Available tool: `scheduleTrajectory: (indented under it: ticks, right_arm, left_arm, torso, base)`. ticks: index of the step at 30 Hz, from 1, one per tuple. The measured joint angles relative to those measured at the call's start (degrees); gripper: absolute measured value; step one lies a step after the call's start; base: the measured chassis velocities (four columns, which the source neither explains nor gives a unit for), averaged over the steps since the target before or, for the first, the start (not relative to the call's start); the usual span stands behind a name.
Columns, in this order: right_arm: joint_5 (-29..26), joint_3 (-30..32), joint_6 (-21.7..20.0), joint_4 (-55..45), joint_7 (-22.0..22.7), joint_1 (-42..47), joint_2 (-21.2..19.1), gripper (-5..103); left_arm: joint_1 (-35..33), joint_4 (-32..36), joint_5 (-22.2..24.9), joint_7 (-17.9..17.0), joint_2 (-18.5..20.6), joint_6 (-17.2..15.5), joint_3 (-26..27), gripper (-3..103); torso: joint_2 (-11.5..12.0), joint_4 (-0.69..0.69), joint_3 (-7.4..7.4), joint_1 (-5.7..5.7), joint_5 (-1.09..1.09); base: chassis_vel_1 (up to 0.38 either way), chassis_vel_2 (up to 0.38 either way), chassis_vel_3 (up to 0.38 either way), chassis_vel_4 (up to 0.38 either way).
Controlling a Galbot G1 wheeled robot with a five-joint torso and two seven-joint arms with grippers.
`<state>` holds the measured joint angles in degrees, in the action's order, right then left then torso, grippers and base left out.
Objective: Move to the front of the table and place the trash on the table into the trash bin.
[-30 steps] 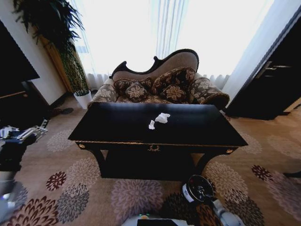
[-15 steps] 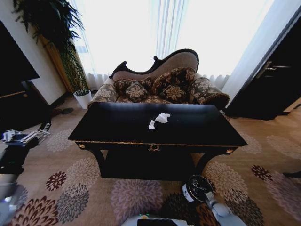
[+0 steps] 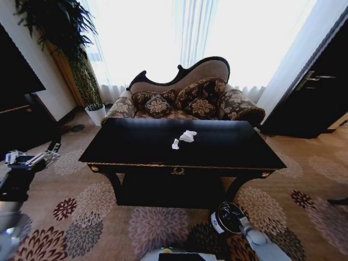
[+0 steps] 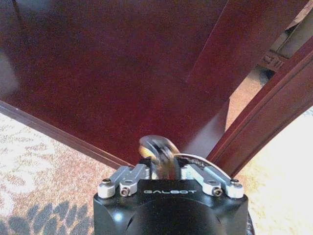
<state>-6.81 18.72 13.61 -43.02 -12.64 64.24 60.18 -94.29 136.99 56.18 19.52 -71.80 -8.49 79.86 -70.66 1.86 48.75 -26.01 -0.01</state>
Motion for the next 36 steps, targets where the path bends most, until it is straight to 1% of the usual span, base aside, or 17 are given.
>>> scheduleTrajectory:
  ticks: [4, 6, 9, 10, 12, 13, 16, 17, 19, 22, 24, 27, 28, 30, 33, 36]
  right_arm:
    - [0.1, 0.2, -0.1, -0.2, 0.0, 0.6, 0.3, 45]
    - [0.1, 0.3, -0.1, -0.4, 0.0, 0.8, 0.4, 45]
    - [0.1, 1.0, 0.0, -2.1, -0.4, 2.2, 0.9, 61]
    - [0.1, 1.0, 0.0, -2.1, -0.4, 2.2, 0.9, 61]
    - [0.1, 1.5, 0.6, -3.7, -1.2, 3.6, 1.1, 72]
    - [0.2, 1.8, 0.8, -4.9, -1.6, 4.5, 1.0, 72]
    - [0.1, 2.6, 1.2, -7.8, -2.1, 6.2, 0.7, 87]
    - [0.1, 2.6, 1.2, -7.8, -2.1, 6.2, 0.7, 87]
    - [-0.2, 3.2, 1.3, -10.4, -2.1, 7.1, 0.4, 97]
    - [0.7, 3.8, 1.3, -11.8, -2.1, 7.6, 0.1, 99]
    - [2.6, 5.4, 1.3, -13.2, -2.4, 8.3, -0.2, 100]
    - [3.7, 7.6, 1.5, -15.1, -3.3, 10.6, -0.3, 100]
    - [3.7, 7.6, 1.5, -15.1, -3.3, 10.6, -0.3, 100]
    - [3.2, 10.2, 1.9, -17.2, -4.4, 13.4, 0.0, 100]
    - [2.1, 11.9, 2.2, -19.0, -5.5, 15.0, 0.7, 100]
    - [1.0, 16.6, 4.5, -22.9, -8.2, 17.9, 2.4, 100]
  left_arm:
    - [-0.1, 0.0, 0.0, 0.0, 0.3, 0.1, 0.1, 100]
    - [0.0, 0.0, 0.0, 0.0, 0.4, 0.1, 0.1, 100]
    - [-0.1, 0.2, 0.1, 0.1, 0.6, 0.1, 0.3, 100]
    - [-0.1, 0.2, 0.1, 0.1, 0.6, 0.1, 0.3, 100]
    - [-0.1, 0.5, 0.3, 0.1, 0.6, 0.1, 0.4, 100]
    - [0.1, 0.5, 0.4, 0.1, 0.4, 0.1, 0.3, 100]
    - [0.3, 0.0, -0.6, 0.1, -0.2, 0.3, -1.1, 100]
    - [0.3, 0.0, -0.6, 0.1, -0.2, 0.3, -1.1, 100]
    - [0.3, 0.2, -1.5, 0.2, -0.5, 0.5, -2.3, 100]
    - [0.4, 0.4, -1.6, 0.2, -0.5, 0.5, -2.6, 100]
    - [0.4, 0.7, -1.6, 0.2, -0.6, 0.4, -2.7, 100]
    - [0.1, 1.0, -1.4, 0.2, -0.6, 0.4, -2.3, 100]
    - [0.1, 1.0, -1.4, 0.2, -0.6, 0.4, -2.3, 100]
    - [0.0, 1.1, -1.0, 0.2, -0.5, 0.4, -1.7, 100]
    - [0.0, 1.1, -0.8, 0.2, -0.5, 0.5, -1.5, 100]
    - [-0.3, 1.3, -0.7, 0.2, -0.9, 0.5, -1.4, 100]
  torso:
    - [0.0, 0.0, 0.0, 0.0, 0.0]
    - [0.0, 0.0, 0.0, 0.0, 0.0]
    - [0.0, 0.0, 0.0, 0.0, 0.0]
    - [0.0, 0.0, 0.0, 0.0, 0.0]
    - [0.0, 0.0, 0.0, 0.0, 0.01]
    - [0.0, 0.0, 0.0, 0.0, 0.01]
    - [0.0, 0.01, 0.0, 0.0, -0.01]
    - [0.0, 0.01, 0.0, 0.0, -0.01]
    - [0.0, 0.0, 0.0, 0.0, -0.01]
    - [0.0, 0.0, 0.0, 0.0, 0.01]
    - [0.0, 0.0, 0.0, 0.0, -0.01]
    - [0.0, -0.01, 0.0, 0.0, 0.01]
    - [0.0, -0.01, 0.0, 0.0, 0.01]
    - [0.0, 0.01, 0.0, 0.0, -0.02]
    - [0.0, 0.01, 0.0, 0.0, 0.01]
    - [0.0, 0.0, 0.0, 0.0, 0.0]
  base:
    - [0.0, 0.0, 0.0, 0.0]
    - [0.0, 0.0, 0.0, 0.0]
    - [0.0, 0.0, 0.0, 0.0]
    - [0.0, 0.0, 0.0, 0.0]
    - [0.0, 0.0, 0.0, 0.0]
    - [0.0, 0.0, 0.0, 0.0]
    - [0.0, 0.0, 0.0, 0.0]
    - [0.0, 0.0, 0.0, 0.0]
    - [0.0, 0.0, 0.0, 0.0]
    - [0.0, 0.0, 0.0, 0.0]
    - [0.0, 0.0, 0.0, 0.0]
    - [0.0, 0.0, 0.0, 0.0]
    - [0.0, 0.0, 0.0, 0.0]
    - [0.0, 0.0, 0.0, 0.0]
    - [0.0, 0.0, 0.0, 0.0]
    - [0.0, 0.0, 0.0, 0.0]
